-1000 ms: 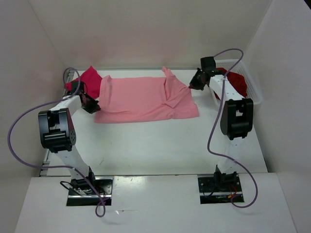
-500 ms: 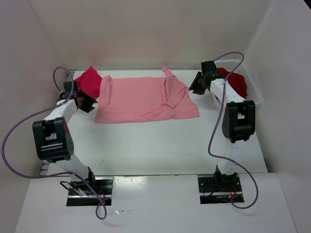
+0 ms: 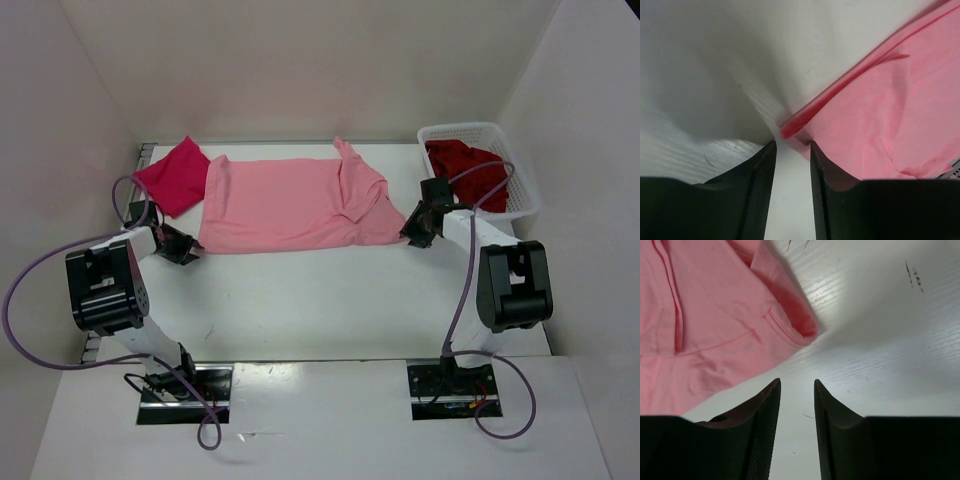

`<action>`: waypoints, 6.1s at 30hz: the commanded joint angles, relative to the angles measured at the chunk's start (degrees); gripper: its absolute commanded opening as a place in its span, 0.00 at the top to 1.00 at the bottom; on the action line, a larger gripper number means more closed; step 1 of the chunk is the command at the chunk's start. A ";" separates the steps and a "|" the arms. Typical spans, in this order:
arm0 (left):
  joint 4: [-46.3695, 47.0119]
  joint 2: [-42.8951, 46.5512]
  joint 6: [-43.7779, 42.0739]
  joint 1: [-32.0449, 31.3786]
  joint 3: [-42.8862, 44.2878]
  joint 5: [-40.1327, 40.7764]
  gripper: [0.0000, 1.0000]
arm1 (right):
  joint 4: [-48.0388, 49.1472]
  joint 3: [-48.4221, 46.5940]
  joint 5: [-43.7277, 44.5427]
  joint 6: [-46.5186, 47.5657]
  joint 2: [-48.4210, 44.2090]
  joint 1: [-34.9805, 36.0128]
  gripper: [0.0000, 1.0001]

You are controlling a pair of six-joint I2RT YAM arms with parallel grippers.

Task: Fold and stack the t-shirts
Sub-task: Fold the flattened tshirt in 1/3 of the way, then grap the side of the flattened tshirt furthest away from the robot with both arms

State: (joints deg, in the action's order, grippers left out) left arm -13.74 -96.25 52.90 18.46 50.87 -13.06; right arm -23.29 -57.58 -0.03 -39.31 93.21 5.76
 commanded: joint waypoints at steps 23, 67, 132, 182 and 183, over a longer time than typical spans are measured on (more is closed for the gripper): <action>0.74 2.37 -2.72 -0.09 -1.65 -3.64 1.00 | 2.28 5.62 6.73 -7.89 -6.95 -2.84 1.00; -3.40 12.76 -4.74 -23.56 -2.53 -2.50 0.90 | 6.93 10.91 -7.00 -8.06 -7.43 10.15 0.61; -11.84 14.76 -2.98 -33.05 -11.08 -4.17 0.72 | 1.24 10.51 -5.41 -12.38 -9.35 25.89 0.76; -5.42 8.27 -4.30 -37.27 3.09 -1.44 0.60 | 0.07 -47.54 -5.06 14.09 39.69 4.00 0.94; -5.42 8.27 -4.30 -37.27 3.09 -1.44 0.60 | 1.04 -45.10 -5.06 14.09 36.55 4.00 0.97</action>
State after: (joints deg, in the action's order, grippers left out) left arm -19.70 -87.35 49.60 -18.57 52.16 -14.81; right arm -24.73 -106.19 -3.46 -25.02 133.99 10.22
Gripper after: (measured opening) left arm 0.394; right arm 0.049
